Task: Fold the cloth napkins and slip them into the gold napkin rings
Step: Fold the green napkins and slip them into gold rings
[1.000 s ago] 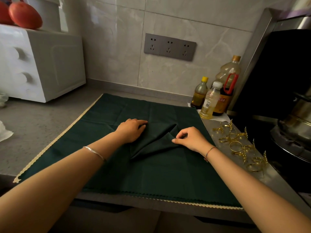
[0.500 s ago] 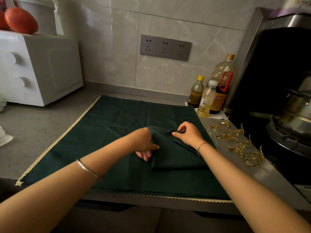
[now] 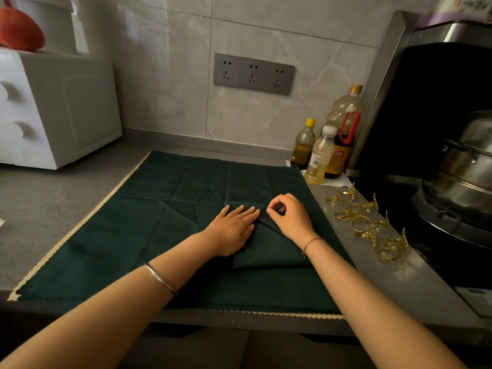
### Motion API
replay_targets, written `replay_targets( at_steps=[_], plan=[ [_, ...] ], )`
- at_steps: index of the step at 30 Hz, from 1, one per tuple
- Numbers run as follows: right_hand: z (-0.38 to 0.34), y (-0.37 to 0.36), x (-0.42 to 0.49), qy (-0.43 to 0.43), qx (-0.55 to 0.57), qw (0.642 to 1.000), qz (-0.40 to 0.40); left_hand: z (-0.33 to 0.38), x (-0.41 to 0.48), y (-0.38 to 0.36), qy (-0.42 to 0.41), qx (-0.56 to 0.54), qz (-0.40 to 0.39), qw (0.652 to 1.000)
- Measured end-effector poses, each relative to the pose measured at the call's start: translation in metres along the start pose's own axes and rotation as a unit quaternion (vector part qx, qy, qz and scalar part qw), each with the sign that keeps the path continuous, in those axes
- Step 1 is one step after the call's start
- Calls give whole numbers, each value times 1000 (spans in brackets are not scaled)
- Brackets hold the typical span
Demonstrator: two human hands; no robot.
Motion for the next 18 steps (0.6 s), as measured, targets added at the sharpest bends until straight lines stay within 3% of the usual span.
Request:
replay_targets(
  at_steps=[4,8,13,18],
  plan=[
    [9,18,-20,98,-18,992,-76,3,-1,-1,-1,-3,-4,1000],
    [30,40,-52,99,-8,986,-137,-1,-2,0,3,0,-4,1000],
    [54,68,-88,81,21,985,-149,-1,-1,-1,-1,-1,-8,1000],
    [48,74,-97,97,-69,982,-144,-3,0,-4,-4,-9,6,1000]
  ],
)
Point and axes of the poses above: each hand's wrist, its own x-axis towards the middle knuckle, its own y-axis out of the back of the hand, z = x × y, the point moved 1 cm from there along x, towards the middle knuckle, and after that the axes turned 10 degrees about -y, right-handed, at the moved point
